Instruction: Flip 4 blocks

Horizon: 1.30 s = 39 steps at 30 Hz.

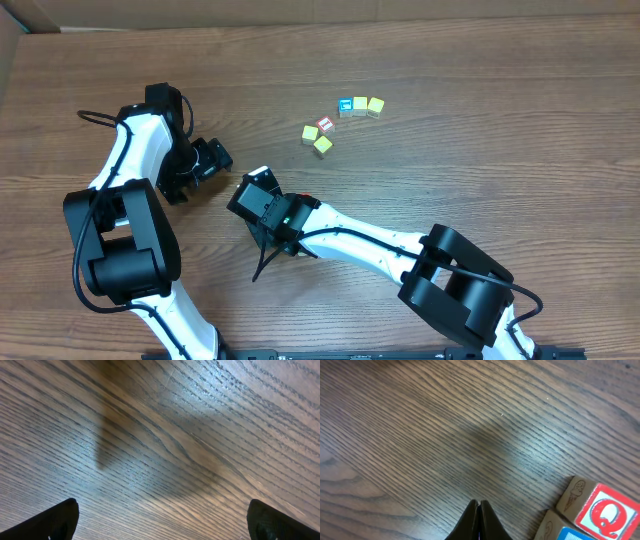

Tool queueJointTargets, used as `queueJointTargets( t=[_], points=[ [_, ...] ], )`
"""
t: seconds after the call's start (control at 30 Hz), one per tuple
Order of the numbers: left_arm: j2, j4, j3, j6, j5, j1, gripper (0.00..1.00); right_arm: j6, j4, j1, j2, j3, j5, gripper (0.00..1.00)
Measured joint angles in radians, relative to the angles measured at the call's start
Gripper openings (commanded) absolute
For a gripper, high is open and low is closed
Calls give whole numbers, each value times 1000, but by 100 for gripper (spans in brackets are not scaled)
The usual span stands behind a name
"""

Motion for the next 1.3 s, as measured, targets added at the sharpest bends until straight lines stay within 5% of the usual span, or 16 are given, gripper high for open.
queueJointTargets(
  t=[0.7, 1.3],
  points=[
    [0, 0, 0, 0, 0, 0, 100, -292, -54, 0, 0, -9, 65, 4],
    [0, 0, 0, 0, 0, 0, 100, -381, -85, -3, 0, -20, 117, 4]
  ],
)
